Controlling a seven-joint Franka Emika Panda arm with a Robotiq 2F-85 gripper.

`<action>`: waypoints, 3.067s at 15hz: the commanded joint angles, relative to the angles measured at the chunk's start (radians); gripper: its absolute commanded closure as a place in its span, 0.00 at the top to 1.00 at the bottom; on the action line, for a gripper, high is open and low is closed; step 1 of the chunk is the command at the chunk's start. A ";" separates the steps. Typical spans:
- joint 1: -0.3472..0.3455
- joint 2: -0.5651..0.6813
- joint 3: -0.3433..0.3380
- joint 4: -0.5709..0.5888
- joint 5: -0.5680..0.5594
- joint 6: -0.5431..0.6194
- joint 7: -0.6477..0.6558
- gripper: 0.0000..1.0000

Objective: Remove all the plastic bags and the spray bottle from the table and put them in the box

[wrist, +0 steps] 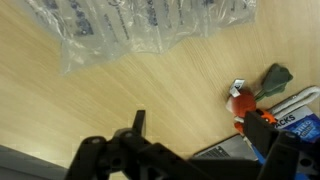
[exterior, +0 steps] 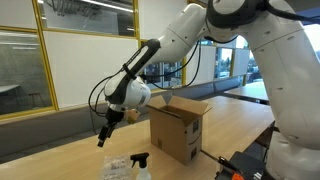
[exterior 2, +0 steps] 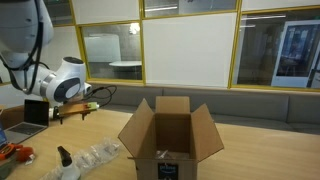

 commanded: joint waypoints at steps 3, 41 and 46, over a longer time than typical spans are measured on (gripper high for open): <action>-0.007 0.178 0.043 0.100 -0.078 0.000 -0.056 1.00; 0.148 0.534 -0.142 0.233 -0.453 0.047 0.392 1.00; 0.176 0.537 -0.163 0.227 -0.456 0.072 0.431 1.00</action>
